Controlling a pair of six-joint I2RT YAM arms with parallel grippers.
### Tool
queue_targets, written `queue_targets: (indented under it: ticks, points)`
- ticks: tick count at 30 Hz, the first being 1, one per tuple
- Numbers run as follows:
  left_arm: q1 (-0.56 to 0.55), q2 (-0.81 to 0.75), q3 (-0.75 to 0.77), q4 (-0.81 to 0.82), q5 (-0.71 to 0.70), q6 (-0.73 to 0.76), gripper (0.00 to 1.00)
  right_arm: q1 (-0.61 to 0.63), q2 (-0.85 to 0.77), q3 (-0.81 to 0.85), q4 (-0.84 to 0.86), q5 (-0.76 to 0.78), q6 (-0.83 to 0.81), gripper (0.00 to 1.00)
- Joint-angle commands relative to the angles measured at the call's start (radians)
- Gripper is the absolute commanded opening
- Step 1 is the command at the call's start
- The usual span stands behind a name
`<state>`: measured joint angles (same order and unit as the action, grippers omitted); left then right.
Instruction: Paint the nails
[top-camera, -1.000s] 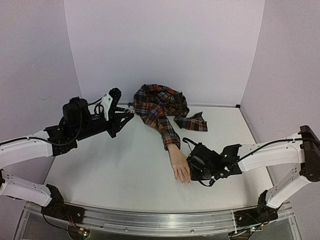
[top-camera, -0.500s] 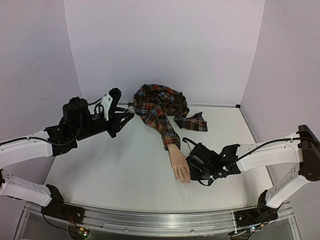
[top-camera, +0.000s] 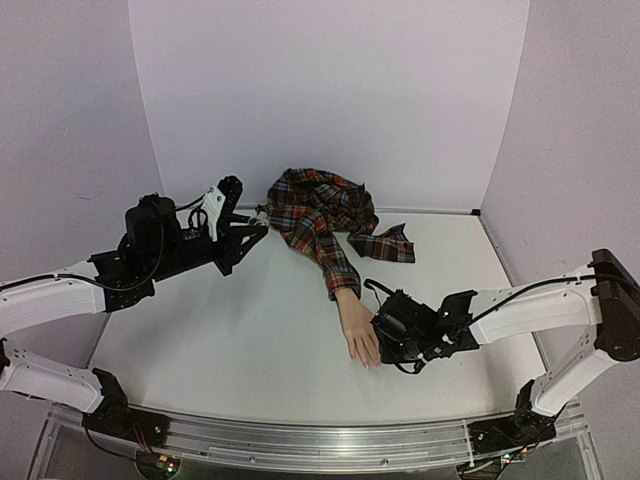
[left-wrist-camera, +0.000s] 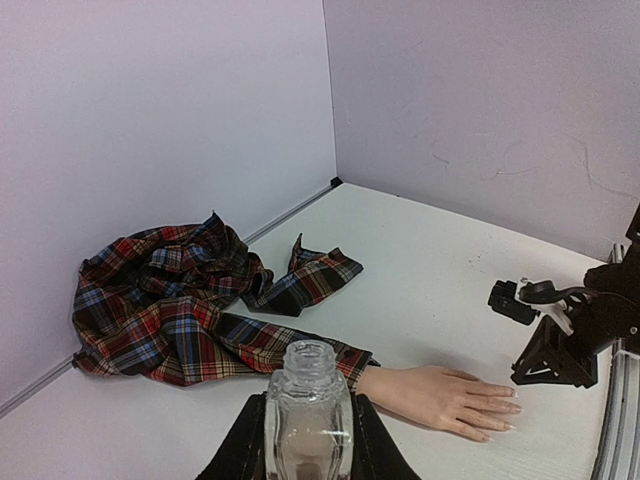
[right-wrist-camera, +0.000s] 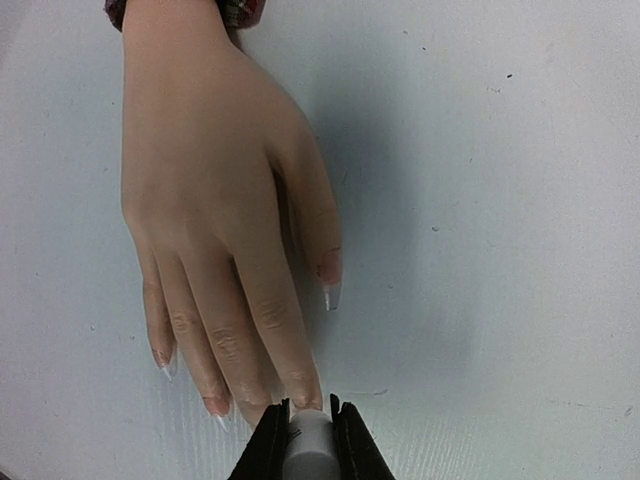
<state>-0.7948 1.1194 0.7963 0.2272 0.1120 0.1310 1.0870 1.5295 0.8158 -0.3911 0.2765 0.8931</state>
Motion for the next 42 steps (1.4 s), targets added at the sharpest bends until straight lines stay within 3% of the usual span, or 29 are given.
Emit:
queue_targets:
  ticks: [1, 12, 19, 42]
  points:
    - [0.006, -0.009, 0.007, 0.041, 0.011, -0.005, 0.0, -0.006, -0.014, -0.024, -0.002, 0.004, 0.018, 0.0]
    - [0.006, -0.006, 0.009, 0.043, 0.017, -0.008, 0.0, -0.005, -0.042, -0.04, 0.0, -0.012, -0.007, 0.0]
    - [0.006, -0.005, 0.009, 0.044, 0.017, -0.01, 0.0, -0.003, -0.141, -0.045, 0.002, 0.022, -0.015, 0.0]
    - [0.005, -0.018, 0.005, 0.04, 0.014, -0.006, 0.0, -0.005, -0.038, 0.016, 0.006, 0.037, -0.002, 0.0]
